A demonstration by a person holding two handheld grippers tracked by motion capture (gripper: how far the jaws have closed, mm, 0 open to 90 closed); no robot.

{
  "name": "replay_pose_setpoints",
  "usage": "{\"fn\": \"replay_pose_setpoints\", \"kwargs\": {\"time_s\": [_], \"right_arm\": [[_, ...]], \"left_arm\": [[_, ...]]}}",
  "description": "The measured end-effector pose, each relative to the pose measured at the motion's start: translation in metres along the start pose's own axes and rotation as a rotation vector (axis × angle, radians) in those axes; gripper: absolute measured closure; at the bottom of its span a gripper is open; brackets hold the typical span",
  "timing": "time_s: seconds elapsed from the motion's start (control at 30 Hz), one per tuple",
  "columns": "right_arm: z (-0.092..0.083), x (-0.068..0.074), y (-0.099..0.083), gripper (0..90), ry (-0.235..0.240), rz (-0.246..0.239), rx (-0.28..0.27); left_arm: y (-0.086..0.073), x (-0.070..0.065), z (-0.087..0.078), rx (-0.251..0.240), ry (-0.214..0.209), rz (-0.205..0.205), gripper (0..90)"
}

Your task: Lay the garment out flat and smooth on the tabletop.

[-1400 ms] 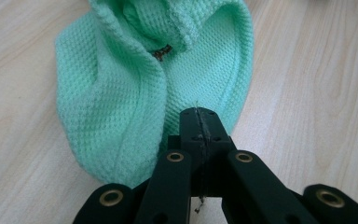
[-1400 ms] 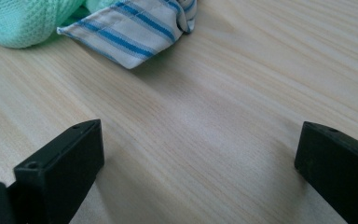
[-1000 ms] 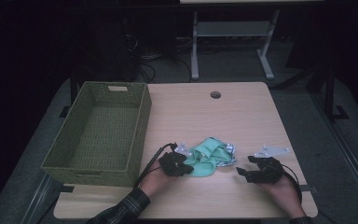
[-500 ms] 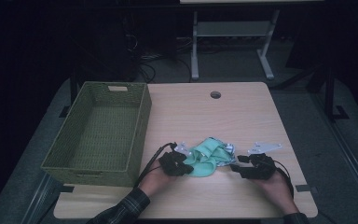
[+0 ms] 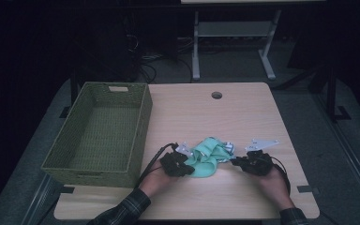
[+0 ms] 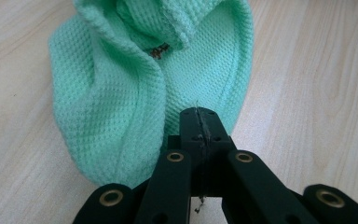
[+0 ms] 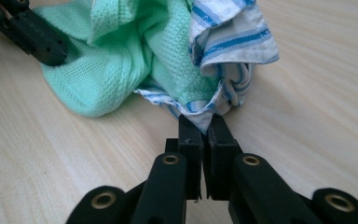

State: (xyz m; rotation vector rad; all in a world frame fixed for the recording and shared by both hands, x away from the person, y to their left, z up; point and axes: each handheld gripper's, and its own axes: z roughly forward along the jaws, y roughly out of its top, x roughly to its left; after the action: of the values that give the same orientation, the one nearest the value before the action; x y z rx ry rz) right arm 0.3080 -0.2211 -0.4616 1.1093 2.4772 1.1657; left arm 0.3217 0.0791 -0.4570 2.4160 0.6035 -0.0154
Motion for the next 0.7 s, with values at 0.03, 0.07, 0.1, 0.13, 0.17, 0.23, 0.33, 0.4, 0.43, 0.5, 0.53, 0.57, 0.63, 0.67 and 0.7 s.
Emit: {"fn": "replay_pose_setpoints", "kwargs": {"time_s": [0.03, 0.07, 0.1, 0.13, 0.17, 0.23, 0.33, 0.4, 0.43, 0.5, 0.53, 0.57, 0.63, 0.67, 0.7], "right_arm": [[0.0, -0.001, 0.001, 87.1, -0.003, -0.008, -0.005], [-0.002, -0.002, 0.005, 87.3, -0.004, -0.016, -0.009], [-0.002, -0.002, 0.005, 87.3, -0.004, -0.016, -0.009], [-0.002, -0.001, 0.006, 87.4, -0.006, -0.016, -0.007], [-0.003, -0.002, 0.008, 87.5, -0.006, -0.021, -0.012], [-0.003, -0.003, 0.012, 87.5, -0.009, -0.022, -0.013], [-0.003, -0.007, 0.018, 87.5, -0.019, -0.038, -0.021], [-0.003, -0.009, 0.022, 87.7, -0.024, -0.034, -0.021], [-0.003, -0.011, 0.025, 87.8, -0.028, -0.041, -0.026], [-0.003, -0.014, 0.029, 87.8, -0.037, -0.043, -0.03], [-0.003, -0.015, 0.03, 87.8, -0.04, -0.048, -0.032], [-0.002, -0.018, 0.034, 87.9, -0.046, -0.044, -0.031], [-0.002, -0.021, 0.038, 88.0, -0.05, -0.047, -0.041], [-0.002, -0.022, 0.039, 88.1, -0.051, -0.047, -0.04], [-0.001, -0.025, 0.043, 88.1, -0.059, -0.051, -0.048]], "left_arm": [[0.0, 0.0, 0.0, 0.0, -0.001, 0.0, 89.5], [0.0, 0.0, 0.0, 0.001, -0.001, 0.001, 89.5], [0.0, 0.0, 0.0, 0.001, -0.001, 0.001, 89.5], [0.0, 0.0, 0.0, 0.002, -0.002, 0.002, 89.5], [0.0, 0.0, 0.0, 0.002, -0.002, 0.001, 89.5], [0.0, 0.0, 0.0, 0.003, -0.003, 0.001, 89.5], [0.0, 0.0, 0.0, 0.001, -0.008, -0.008, 89.5], [0.0, 0.001, 0.0, 0.001, -0.011, -0.012, 89.5], [0.0, 0.001, 0.0, 0.0, -0.012, -0.014, 89.5], [0.0, 0.001, 0.0, -0.001, -0.014, -0.014, 89.5], [0.0, 0.001, 0.0, 0.001, -0.014, -0.014, 89.5], [0.0, 0.001, 0.0, 0.001, -0.014, -0.014, 89.5], [0.0, 0.001, 0.0, 0.002, -0.013, -0.013, 89.5], [0.0, 0.001, -0.001, 0.01, -0.012, -0.002, 89.5], [0.0, 0.001, -0.001, 0.009, -0.01, 0.001, 89.5]]}}
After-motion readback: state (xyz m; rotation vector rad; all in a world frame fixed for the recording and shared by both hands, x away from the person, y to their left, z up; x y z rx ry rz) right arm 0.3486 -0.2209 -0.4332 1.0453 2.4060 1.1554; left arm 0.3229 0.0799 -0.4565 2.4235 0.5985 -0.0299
